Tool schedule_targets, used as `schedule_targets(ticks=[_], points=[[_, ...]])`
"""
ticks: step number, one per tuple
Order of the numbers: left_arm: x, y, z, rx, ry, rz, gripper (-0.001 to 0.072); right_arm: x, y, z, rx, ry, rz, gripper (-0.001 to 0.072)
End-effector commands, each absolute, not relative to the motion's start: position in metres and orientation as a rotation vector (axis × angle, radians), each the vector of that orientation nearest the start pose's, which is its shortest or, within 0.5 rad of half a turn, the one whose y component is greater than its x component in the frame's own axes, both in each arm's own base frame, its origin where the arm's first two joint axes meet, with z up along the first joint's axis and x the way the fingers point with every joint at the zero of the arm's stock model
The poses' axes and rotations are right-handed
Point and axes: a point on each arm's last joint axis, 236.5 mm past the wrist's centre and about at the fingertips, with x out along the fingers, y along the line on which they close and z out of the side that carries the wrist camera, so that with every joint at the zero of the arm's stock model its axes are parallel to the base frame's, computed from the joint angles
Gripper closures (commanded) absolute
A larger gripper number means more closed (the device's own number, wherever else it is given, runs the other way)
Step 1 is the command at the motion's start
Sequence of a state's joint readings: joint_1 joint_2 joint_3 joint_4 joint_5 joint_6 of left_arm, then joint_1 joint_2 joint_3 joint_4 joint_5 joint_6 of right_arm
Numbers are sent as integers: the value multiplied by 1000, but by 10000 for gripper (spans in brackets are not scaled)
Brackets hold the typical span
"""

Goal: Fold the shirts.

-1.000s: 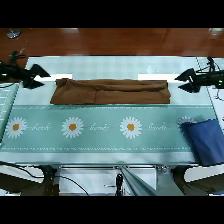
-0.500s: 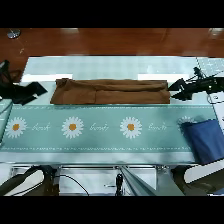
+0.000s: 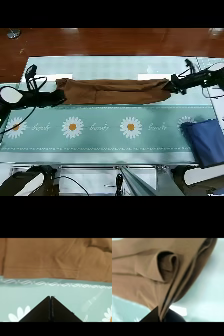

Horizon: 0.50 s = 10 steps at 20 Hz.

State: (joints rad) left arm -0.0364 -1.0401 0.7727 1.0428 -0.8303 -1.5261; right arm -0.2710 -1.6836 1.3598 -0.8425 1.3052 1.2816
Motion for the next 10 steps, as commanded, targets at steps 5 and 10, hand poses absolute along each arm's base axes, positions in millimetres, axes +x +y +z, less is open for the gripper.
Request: schedule_targets(ticks=[5,10], points=[[383,-213,29,-407,959,-433,690,349,40,81,400,1147,339,688],[390,-324,6,-294,1087,-629,690,279,60,118,413,1048,311,688]])
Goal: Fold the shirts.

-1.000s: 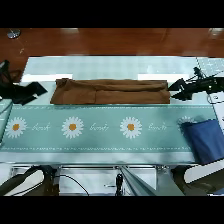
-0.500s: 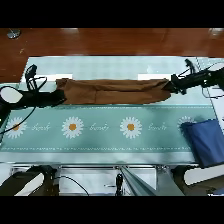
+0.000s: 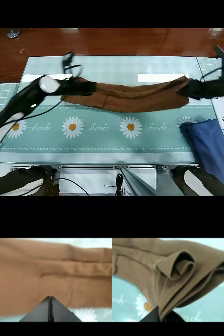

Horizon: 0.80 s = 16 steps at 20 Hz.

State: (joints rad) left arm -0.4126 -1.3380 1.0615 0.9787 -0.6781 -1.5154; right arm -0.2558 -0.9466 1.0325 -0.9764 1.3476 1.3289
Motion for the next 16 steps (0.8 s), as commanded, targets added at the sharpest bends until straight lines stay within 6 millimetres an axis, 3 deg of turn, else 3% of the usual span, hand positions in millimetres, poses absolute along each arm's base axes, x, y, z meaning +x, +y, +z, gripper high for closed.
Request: schedule_targets(ticks=[1,4,7,9,11,13,15,16], points=[[387,-347,-1,-262,1110,-672,690,269,63,124,422,1035,305,688],[359,-415,-26,-189,1203,-799,689,252,69,141,433,988,301,688],[303,-473,-45,-161,1319,-921,689,245,72,144,433,987,305,688],[267,-501,-53,-151,1365,-984,689,246,71,145,433,980,303,688],[232,-519,-57,-154,1415,-1035,689,247,71,146,433,974,301,688],[213,-526,-54,-163,1449,-1067,689,249,70,146,433,967,297,688],[225,-522,-43,-135,1417,-1106,689,250,70,146,434,966,296,688],[249,-511,-33,-129,1386,-1104,689,251,70,145,434,971,298,688]])
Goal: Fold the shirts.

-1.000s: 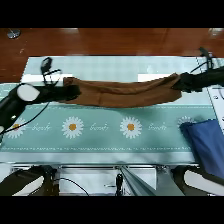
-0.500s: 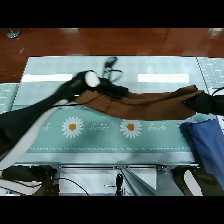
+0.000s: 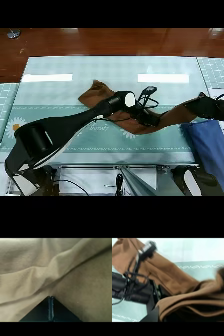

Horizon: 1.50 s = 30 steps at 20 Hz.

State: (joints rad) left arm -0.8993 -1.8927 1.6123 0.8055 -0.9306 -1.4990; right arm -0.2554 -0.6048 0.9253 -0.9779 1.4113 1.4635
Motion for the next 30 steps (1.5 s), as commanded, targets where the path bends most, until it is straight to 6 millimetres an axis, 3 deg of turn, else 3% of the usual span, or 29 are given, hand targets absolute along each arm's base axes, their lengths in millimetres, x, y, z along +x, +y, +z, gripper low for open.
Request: schedule_targets(ticks=[1,2,4,7,9,11,13,14,15,17,19,22,23,24,25,28,30], points=[[280,-494,-20,-158,1364,-1070,689,252,70,144,437,976,300,688],[312,-472,-5,-199,1335,-1032,690,253,73,142,440,986,311,688],[377,-409,25,-297,1283,-899,689,255,91,140,434,1019,381,688],[443,-276,69,-306,1199,-644,689,281,131,144,400,1020,483,688],[465,-188,113,-315,1087,-482,688,306,164,147,377,1032,553,688],[472,-106,172,-389,911,-326,688,332,205,142,340,1063,631,688],[455,-43,228,-410,741,-215,688,356,251,128,300,1109,702,688],[439,-22,248,-392,683,-181,688,368,275,117,282,1133,733,688],[420,-9,262,-372,640,-154,688,378,296,106,267,1156,757,688],[383,-4,267,-341,607,-134,688,395,338,80,250,1195,791,688],[348,-14,247,-334,626,-143,687,410,372,54,243,1225,811,688],[309,-44,188,-398,701,-195,688,432,400,20,286,1251,789,688],[301,-52,167,-423,727,-211,688,438,405,10,309,1254,782,600],[295,-60,146,-457,755,-225,688,443,411,5,347,1254,785,270],[290,-67,127,-489,788,-237,688,448,410,6,381,1248,790,82],[284,-69,83,-538,869,-217,687,453,373,34,433,1280,796,81],[284,-67,68,-549,888,-201,688,440,320,65,380,1335,815,82]])
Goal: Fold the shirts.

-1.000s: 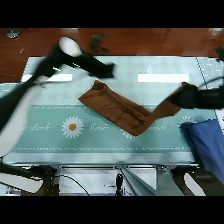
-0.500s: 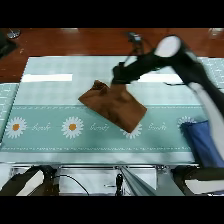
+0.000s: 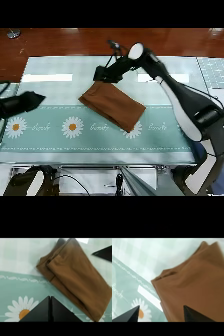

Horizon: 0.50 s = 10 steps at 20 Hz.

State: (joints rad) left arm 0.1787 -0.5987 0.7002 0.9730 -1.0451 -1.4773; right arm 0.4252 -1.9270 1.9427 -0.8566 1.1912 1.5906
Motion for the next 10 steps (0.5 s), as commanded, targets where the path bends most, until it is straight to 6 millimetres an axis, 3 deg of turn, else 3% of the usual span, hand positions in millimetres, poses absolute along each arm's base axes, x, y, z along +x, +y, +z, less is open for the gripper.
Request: schedule_targets(ticks=[1,4,6,8,10], points=[[284,-67,64,-553,896,-198,688,427,287,82,316,1368,806,81],[284,-67,62,-556,902,-197,688,400,174,117,13,1351,538,81],[283,-68,62,-556,905,-199,688,384,126,129,4,1208,344,81],[282,-69,61,-556,912,-202,688,363,105,109,156,1063,230,81],[279,-71,57,-561,928,-206,688,330,92,58,470,966,75,82]])
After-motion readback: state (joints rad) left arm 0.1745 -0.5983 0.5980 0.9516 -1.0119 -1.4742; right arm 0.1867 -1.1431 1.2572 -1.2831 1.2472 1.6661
